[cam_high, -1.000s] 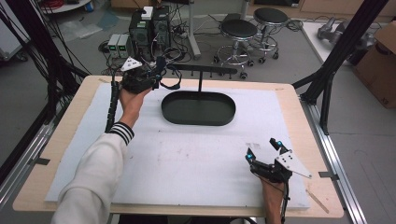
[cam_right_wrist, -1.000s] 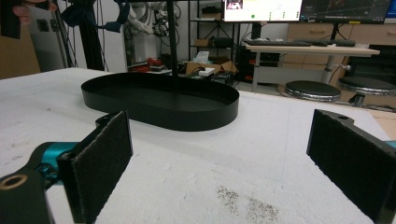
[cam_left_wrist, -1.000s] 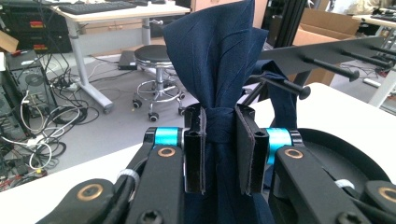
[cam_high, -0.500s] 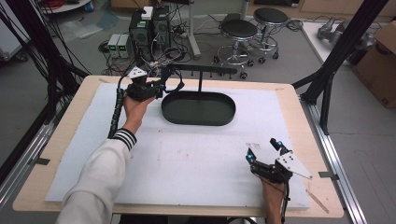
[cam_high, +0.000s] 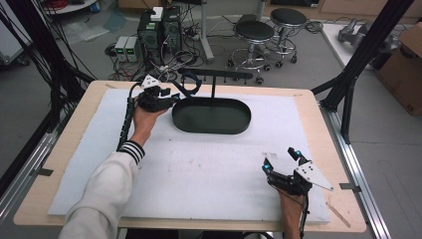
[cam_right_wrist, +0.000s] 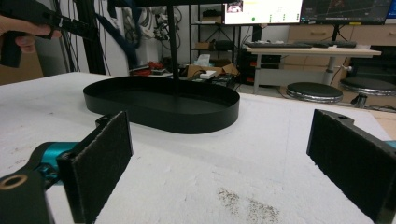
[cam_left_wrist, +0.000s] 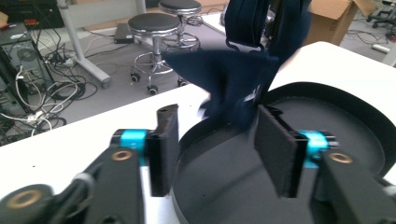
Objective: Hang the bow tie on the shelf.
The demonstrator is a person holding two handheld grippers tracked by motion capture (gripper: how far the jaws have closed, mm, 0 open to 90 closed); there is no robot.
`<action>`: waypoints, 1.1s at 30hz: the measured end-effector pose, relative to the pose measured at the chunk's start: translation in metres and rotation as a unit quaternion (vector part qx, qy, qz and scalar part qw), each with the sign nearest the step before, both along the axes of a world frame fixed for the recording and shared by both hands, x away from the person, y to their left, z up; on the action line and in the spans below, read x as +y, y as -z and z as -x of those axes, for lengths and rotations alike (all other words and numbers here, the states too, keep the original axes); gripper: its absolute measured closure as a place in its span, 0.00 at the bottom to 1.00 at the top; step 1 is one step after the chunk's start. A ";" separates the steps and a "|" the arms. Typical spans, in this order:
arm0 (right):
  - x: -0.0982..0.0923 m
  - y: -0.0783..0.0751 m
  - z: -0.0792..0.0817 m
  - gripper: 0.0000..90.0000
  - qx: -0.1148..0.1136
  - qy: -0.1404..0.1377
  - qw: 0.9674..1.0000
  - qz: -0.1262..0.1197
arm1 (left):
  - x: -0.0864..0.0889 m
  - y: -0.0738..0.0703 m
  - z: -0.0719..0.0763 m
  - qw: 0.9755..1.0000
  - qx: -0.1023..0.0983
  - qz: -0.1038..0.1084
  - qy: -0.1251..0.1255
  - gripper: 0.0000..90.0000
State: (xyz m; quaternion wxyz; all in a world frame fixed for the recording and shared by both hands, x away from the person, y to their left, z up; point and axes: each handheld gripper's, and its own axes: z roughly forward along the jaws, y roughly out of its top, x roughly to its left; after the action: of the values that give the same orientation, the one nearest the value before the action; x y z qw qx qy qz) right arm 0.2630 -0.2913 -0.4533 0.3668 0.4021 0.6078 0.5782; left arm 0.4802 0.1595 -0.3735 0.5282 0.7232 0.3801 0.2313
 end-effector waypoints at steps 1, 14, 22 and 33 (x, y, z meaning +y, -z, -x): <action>0.000 0.000 0.000 0.07 0.000 0.000 1.000 0.000 | 0.001 0.000 0.000 1.000 -0.001 0.006 0.003 0.42; 0.001 0.000 0.001 0.07 -0.004 0.001 1.000 0.003 | 0.035 -0.006 0.056 0.996 -0.053 0.055 0.050 0.27; 0.001 0.000 0.001 0.07 -0.004 0.004 1.000 0.004 | 0.080 0.014 0.110 0.994 -0.065 0.066 0.058 0.26; 0.001 0.000 0.001 0.07 -0.005 0.007 1.000 0.004 | 0.111 0.059 0.157 0.993 -0.082 0.068 0.046 0.24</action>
State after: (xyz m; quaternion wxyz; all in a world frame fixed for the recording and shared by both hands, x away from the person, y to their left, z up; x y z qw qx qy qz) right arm 0.2616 -0.2901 -0.4536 0.3754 0.4017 0.6059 0.5750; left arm 0.3228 0.2708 -0.4330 0.6154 0.6811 0.3169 0.2385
